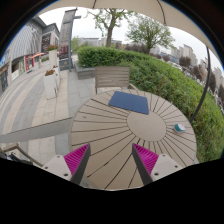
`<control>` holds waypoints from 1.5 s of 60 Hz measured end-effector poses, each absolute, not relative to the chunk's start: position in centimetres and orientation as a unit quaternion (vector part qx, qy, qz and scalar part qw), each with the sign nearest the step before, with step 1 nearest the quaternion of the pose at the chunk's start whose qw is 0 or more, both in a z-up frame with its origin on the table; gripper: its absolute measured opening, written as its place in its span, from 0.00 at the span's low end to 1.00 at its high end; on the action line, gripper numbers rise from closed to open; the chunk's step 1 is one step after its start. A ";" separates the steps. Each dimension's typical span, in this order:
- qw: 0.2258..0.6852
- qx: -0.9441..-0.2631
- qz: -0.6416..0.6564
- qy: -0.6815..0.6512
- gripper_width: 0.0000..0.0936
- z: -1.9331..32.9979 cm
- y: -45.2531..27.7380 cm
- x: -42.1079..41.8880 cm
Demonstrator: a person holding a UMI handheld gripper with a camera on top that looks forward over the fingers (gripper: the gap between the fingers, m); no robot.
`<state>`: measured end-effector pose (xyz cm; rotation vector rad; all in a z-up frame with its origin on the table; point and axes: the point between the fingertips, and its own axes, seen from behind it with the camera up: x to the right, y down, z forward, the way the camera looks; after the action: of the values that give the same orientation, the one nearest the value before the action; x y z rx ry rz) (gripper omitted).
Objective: Arrange mouse
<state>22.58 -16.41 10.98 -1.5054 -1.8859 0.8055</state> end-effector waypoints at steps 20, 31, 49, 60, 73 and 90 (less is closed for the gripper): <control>0.297 -0.606 0.295 -0.676 0.91 9.5 -12.6 22.2; 0.324 -0.635 0.270 -0.647 0.91 8.2 -7.0 22.5; 0.364 -0.677 0.229 -0.597 0.91 7.2 4.1 23.9; 0.378 -0.689 0.233 -0.573 0.91 6.9 8.9 23.5; 0.385 -0.694 0.246 -0.557 0.91 5.4 11.8 21.1; 0.390 -0.680 0.265 -0.562 0.91 3.1 14.4 14.8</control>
<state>14.81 14.36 3.06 -1.7272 -1.4279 0.6741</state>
